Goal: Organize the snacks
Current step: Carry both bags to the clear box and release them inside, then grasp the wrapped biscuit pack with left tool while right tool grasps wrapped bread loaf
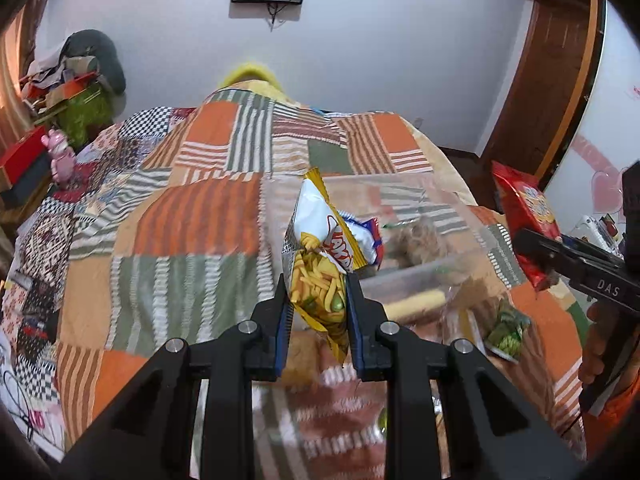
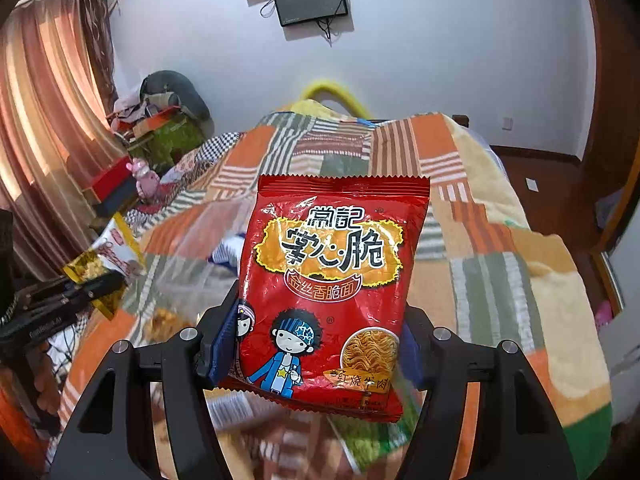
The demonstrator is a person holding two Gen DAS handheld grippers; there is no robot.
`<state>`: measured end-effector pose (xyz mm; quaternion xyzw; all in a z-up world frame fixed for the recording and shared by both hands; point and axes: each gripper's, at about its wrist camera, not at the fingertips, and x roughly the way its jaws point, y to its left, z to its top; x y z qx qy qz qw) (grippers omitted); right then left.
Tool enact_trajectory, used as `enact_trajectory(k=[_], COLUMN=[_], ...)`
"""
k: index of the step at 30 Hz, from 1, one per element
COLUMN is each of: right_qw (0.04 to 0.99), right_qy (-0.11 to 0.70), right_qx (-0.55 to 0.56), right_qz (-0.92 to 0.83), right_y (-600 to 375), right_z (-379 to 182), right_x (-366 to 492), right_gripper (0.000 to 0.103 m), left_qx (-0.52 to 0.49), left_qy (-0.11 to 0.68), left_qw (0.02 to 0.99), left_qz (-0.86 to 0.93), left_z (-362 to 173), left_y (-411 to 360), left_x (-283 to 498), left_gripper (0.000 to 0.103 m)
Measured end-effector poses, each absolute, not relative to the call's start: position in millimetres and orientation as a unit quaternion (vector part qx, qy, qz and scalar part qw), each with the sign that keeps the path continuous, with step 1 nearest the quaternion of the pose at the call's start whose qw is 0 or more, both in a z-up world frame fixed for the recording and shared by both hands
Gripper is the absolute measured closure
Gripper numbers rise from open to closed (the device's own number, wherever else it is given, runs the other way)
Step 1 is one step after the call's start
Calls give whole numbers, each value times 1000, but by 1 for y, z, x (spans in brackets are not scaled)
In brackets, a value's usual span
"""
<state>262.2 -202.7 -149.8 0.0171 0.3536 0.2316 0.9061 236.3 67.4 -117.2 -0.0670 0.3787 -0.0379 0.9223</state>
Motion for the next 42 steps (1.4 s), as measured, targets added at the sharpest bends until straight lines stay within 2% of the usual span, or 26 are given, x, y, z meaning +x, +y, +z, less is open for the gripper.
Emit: enact_trajectory(k=[15,26,29,31,34,41,42], right_qw=[890,877,875,876,880,888,889], right_qy=[377,401,406,404,396,373,370], right_qx=[-25,-43,-50,-55,-61,-53,-51], right_qz=[255,260,257,257,256,265,266], right_y=[-150,-139,-138,-139,-142,-161,-165], right_z=[-176,-191,-191,-189,-182,-154,-150], right_x=[313,329,329,326,319,285,278], right_gripper=[41,40,39,38,35,29,28], left_qx=[-60,-50,-47,-45,-36,-21,-18], left_qy=[413,422,426,420,405,393,393], left_qw=[906,903,902,905,912,918,919], left_qz=[-67,-64,-62,-59,-53,-40,-36], left_z=[-153,-168,-167,-163,-150,-124,-121], left_y=[50,53,52,52,52,56,57], left_x=[308,323,319,311,298,259,250], left_gripper=[79,79,70,54,40,26,21])
